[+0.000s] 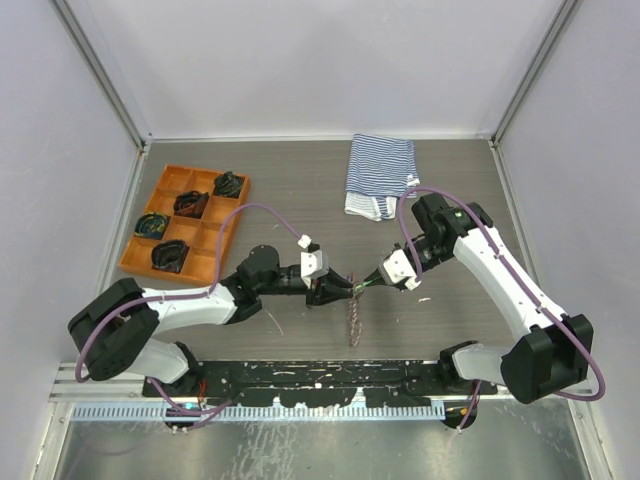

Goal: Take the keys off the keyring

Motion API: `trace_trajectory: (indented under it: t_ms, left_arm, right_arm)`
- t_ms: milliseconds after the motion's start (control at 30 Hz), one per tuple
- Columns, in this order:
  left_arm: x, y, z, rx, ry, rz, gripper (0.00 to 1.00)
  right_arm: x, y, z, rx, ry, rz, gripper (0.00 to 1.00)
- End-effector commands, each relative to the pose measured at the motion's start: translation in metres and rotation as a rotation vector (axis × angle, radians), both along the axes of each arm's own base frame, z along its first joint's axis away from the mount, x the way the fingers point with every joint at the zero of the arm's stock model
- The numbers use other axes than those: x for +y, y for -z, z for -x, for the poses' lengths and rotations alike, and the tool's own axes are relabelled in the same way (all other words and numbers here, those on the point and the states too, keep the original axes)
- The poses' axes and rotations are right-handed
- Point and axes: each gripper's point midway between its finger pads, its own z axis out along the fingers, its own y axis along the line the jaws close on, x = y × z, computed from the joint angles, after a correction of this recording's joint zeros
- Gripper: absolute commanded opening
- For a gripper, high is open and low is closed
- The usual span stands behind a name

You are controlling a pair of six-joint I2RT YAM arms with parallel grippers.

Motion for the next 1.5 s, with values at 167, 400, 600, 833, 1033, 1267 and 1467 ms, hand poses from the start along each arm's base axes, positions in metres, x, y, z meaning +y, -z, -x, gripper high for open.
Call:
trace_trajectory:
  t_ms: [167, 400, 600, 833, 1033, 1267, 1467]
  left_arm:
    - [-0.004, -0.019, 0.000, -0.031, 0.017, 0.060, 0.14]
    - [-0.005, -0.023, 0.001, -0.027, 0.026, 0.053, 0.00]
    - [-0.003, -0.030, 0.000, -0.013, 0.014, 0.034, 0.00]
    - [-0.002, -0.033, -0.003, 0.031, -0.012, -0.025, 0.00]
    - [0.001, -0.036, -0.007, 0.058, -0.054, -0.049, 0.00]
    - [-0.001, -0.042, -0.017, 0.162, -0.113, -0.138, 0.00]
    - [-0.005, -0.036, -0.026, 0.224, -0.152, -0.227, 0.00]
  right_arm:
    - [0.006, -0.019, -0.004, -0.033, -0.003, -0.055, 0.01]
    - [0.005, -0.018, -0.006, -0.032, 0.004, -0.046, 0.01]
    - [0.003, -0.015, -0.011, -0.025, 0.033, -0.017, 0.01]
    - [0.002, -0.013, -0.015, -0.024, 0.047, -0.001, 0.01]
    - [-0.001, -0.008, -0.023, -0.026, 0.080, 0.034, 0.01]
    - [-0.001, -0.008, -0.030, -0.026, 0.110, 0.045, 0.01]
    - [0.003, -0.018, -0.039, -0.027, 0.145, 0.028, 0.01]
